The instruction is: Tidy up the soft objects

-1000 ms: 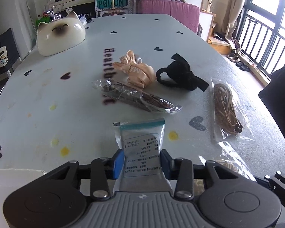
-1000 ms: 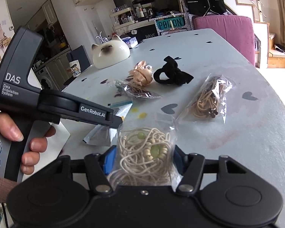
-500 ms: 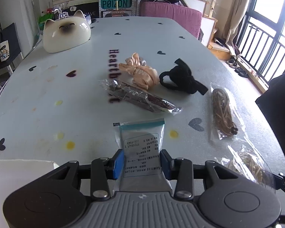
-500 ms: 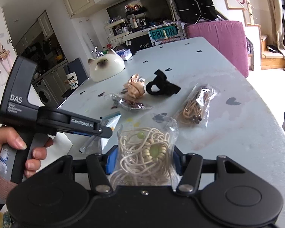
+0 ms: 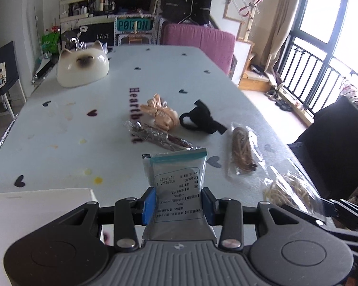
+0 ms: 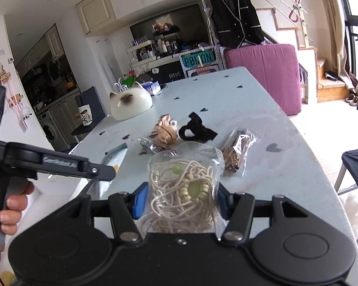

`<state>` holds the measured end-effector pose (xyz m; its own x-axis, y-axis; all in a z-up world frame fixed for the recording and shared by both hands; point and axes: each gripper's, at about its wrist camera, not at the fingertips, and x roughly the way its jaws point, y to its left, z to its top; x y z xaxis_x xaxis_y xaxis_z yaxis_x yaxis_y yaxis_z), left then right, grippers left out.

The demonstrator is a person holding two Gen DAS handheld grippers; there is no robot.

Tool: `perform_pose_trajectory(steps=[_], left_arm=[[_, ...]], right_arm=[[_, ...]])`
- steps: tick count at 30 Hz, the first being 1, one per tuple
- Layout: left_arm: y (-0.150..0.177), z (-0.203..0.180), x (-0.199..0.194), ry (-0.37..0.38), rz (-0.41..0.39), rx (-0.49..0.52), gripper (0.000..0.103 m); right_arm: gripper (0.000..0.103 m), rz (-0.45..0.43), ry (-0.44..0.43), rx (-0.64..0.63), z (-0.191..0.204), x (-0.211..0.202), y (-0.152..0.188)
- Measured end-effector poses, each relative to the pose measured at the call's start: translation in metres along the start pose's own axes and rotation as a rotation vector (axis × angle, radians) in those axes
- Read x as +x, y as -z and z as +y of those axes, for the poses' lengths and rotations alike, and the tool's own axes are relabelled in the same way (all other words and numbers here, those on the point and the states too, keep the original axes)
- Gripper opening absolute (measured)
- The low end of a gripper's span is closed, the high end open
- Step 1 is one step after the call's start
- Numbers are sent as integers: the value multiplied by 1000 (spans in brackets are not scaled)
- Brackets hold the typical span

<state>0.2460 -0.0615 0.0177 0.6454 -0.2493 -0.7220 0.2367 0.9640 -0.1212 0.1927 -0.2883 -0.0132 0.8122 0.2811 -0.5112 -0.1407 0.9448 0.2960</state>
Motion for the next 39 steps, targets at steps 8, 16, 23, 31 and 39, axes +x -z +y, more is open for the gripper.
perform_pose_trajectory(steps=[8, 16, 23, 31, 39], left_arm=[[14, 21, -63, 2, -82, 4, 42], [30, 66, -105, -51, -123, -19, 42], [45, 115, -119, -100, -122, -69, 42], [61, 164, -113, -137, -97, -134, 42], [74, 208, -95, -146, -62, -204, 42]], right_arm=[[58, -50, 4, -23, 28, -28, -3], [58, -76, -18, -45, 71, -35, -4], [58, -55, -57, -36, 114, -22, 1], [58, -1, -80, 49, 160, 9, 9], [58, 70, -90, 55, 218, 46, 23]])
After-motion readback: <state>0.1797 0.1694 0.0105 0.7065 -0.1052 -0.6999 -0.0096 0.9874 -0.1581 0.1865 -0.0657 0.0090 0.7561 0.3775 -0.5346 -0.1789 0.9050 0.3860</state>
